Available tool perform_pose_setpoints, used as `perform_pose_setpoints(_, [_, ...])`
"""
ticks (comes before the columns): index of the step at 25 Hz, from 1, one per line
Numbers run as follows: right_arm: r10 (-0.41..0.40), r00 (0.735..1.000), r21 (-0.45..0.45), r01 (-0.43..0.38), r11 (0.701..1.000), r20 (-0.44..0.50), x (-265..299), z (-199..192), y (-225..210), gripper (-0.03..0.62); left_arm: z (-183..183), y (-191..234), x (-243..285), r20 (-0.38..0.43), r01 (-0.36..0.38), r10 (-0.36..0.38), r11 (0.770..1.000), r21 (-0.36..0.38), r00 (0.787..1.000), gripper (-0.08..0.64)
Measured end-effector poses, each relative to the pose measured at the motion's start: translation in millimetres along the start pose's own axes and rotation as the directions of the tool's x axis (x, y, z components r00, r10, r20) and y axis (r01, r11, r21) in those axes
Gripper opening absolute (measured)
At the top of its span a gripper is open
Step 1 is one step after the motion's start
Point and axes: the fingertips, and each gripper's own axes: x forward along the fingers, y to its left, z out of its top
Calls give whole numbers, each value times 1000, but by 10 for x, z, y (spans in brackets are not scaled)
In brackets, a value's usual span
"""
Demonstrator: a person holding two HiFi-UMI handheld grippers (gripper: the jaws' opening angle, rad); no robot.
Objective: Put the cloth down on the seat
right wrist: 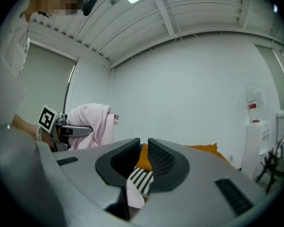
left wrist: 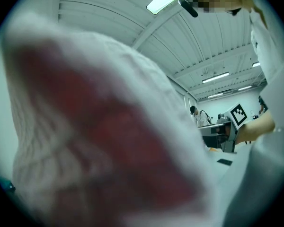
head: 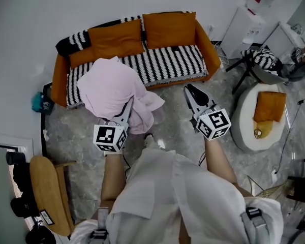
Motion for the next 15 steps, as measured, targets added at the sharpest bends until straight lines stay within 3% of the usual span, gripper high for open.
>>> perform_pose_setpoints(15, [-36,999,-14,36,999,-36,1278,23,-348,89,37,936,932,-19,85,-85,996,-22,996,202])
